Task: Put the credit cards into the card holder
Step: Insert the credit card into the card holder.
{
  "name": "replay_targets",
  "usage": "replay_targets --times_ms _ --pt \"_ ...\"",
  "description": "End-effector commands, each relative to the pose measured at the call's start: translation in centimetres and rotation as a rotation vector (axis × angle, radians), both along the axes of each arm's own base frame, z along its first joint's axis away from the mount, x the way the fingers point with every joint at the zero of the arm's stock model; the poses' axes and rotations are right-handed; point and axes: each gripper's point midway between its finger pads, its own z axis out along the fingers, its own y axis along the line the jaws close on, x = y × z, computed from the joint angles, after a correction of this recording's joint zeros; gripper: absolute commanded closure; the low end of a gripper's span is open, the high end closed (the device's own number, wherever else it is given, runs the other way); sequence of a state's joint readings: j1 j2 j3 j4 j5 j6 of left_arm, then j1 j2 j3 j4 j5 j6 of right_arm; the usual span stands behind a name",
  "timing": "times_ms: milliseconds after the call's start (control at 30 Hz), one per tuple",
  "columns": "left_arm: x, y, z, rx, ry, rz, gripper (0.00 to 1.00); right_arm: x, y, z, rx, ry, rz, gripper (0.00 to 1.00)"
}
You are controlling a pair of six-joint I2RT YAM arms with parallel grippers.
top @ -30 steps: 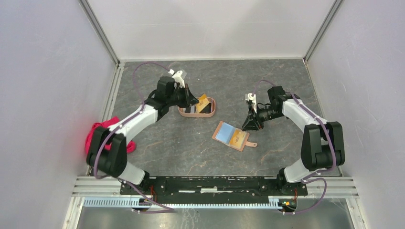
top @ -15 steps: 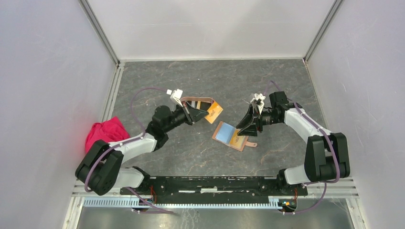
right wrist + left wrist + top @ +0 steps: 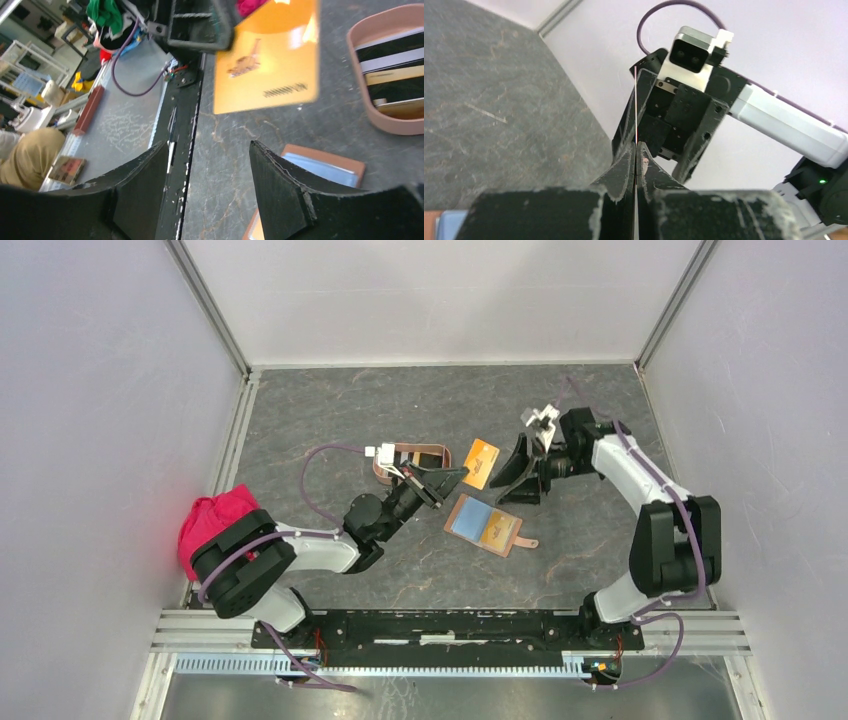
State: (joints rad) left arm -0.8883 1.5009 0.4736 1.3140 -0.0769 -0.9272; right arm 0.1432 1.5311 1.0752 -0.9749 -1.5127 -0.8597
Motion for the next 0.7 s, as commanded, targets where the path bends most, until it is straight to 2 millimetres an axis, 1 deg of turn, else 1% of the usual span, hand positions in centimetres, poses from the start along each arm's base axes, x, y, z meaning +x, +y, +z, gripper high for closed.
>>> replay_targets --times_ms 0,33,100,133,167,200,233,300,367,400,433,467,500,533,567,633,667 --pt "0.8 1.8 4.8 -0.158 -0.094 0.103 0.98 3.0 -1.6 2.0 0.029 0.038 -0.070 0.34" --pt "0.8 1.9 5.1 -0.164 -0.103 0.109 0.98 3.5 -1.6 2.2 0.027 0.045 -0.074 0.34" --pt "0.8 2.1 5.7 -0.172 -0.119 0.118 0.98 3.9 -1.5 2.5 0.027 0.047 -0.072 0.34" --pt "0.9 2.2 5.9 -0.174 -0.121 0.123 0.98 4.2 -1.4 2.9 0.028 0.009 -0.066 0.32" --pt "0.9 2.3 5.9 -0.176 -0.123 0.130 0.98 4.4 -1.4 3.3 0.023 -0.028 -0.063 0.05" --pt "1.0 2.5 6.0 -0.175 -0.127 0.141 0.98 5.0 -1.4 3.8 0.006 -0.060 -0.062 0.02" --pt "1.0 2.7 6.1 -0.175 -0.128 0.148 0.98 5.8 -1.5 4.5 -0.013 -0.098 -0.064 0.02" --pt "0.9 3.0 6.5 -0.173 -0.139 0.160 0.98 7.2 -1.6 5.2 -0.063 -0.150 -0.067 0.02" --pt "0.9 3.2 6.8 -0.158 -0.147 0.171 0.98 9.1 -2.1 5.0 -0.167 -0.169 -0.098 0.02" --pt "0.9 3.3 6.9 -0.146 -0.153 0.174 0.98 10.9 -2.4 4.8 -0.221 -0.204 -0.158 0.02" --pt "0.9 3.4 7.1 -0.137 -0.157 0.180 0.98 12.6 -3.2 4.0 -0.301 -0.220 -0.271 0.02" --pt "0.8 3.6 7.3 -0.127 -0.161 0.186 0.98 14.0 -3.8 4.1 -0.324 -0.281 -0.403 0.02" --pt "0.8 3.8 7.3 -0.121 -0.162 0.193 0.98 14.7 -4.2 6.0 -0.285 -0.361 -0.509 0.02" --pt "0.7 4.1 7.4 -0.121 -0.166 0.198 0.98 13.4 -4.1 6.6 -0.213 -0.365 -0.510 0.02" --pt "0.6 4.4 7.6 -0.124 -0.169 0.203 0.98 11.9 -3.4 8.1 -0.119 -0.343 -0.478 0.02" --pt "0.4 4.8 7.8 -0.132 -0.170 0.209 0.98 8.7 -1.7 9.4 0.013 -0.232 -0.381 0.02" --pt "0.3 4.8 7.9 -0.137 -0.171 0.208 0.98 7.6 -1.1 9.9 0.059 -0.218 -0.371 0.02"
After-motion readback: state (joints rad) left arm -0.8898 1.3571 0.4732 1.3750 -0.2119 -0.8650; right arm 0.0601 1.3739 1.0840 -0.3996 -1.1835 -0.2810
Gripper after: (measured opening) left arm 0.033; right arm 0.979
